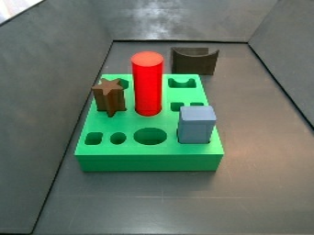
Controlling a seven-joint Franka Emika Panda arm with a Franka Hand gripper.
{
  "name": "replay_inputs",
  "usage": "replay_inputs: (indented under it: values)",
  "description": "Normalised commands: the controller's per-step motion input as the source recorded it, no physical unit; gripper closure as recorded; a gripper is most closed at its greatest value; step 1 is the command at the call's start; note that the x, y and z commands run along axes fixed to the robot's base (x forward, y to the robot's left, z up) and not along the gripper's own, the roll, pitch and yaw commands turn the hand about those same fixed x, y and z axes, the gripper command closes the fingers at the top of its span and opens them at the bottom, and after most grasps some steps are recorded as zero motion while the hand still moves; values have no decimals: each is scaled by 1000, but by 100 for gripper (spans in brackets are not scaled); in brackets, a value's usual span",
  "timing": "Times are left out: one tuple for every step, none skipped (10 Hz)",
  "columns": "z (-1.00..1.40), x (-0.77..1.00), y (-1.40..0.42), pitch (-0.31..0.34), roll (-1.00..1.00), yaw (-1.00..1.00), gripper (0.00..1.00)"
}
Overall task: Pick up the arch object. Move up. Rotate the arch object. Move to above the board. Insert the arch object.
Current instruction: Insert the arch object.
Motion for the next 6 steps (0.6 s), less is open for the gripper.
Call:
replay_inputs:
  values:
    - [0,0,0,4,0,0,100]
    - [0,0,0,6,0,0,100]
    - [0,0,0,-4,0,0,100]
    - [0,0,0,-4,0,0,100]
    - [0,0,0,-7,0,0,100]
    - [0,0,0,4,0,0,100]
